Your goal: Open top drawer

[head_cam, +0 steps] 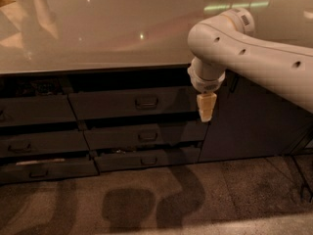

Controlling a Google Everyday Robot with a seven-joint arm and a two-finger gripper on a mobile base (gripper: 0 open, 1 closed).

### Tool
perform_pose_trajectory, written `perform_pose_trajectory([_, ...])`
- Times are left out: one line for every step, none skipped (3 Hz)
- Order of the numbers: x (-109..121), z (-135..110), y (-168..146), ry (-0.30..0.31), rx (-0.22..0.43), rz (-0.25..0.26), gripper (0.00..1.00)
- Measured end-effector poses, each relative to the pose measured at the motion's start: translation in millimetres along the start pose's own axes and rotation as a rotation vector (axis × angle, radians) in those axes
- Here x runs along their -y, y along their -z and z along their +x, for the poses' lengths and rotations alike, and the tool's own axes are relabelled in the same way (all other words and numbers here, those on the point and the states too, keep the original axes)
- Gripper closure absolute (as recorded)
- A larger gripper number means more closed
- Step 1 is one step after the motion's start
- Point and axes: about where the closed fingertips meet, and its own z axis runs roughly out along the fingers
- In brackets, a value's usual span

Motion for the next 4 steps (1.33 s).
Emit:
perform_pose_trajectory([15.1, 22.5, -17.3, -0.032, -0.034, -0.013, 0.0])
perform_pose_trajectory([15.1, 22.5, -17.3, -0.032, -0.034, -0.013, 0.0])
perform_pose_trajectory([13.0, 23.9, -18.6, -0.051, -0.05, -0.03, 0.0])
perform_pose_trajectory([-27.5, 10.0, -15.4, -0.084, 0.004, -0.027, 0.0])
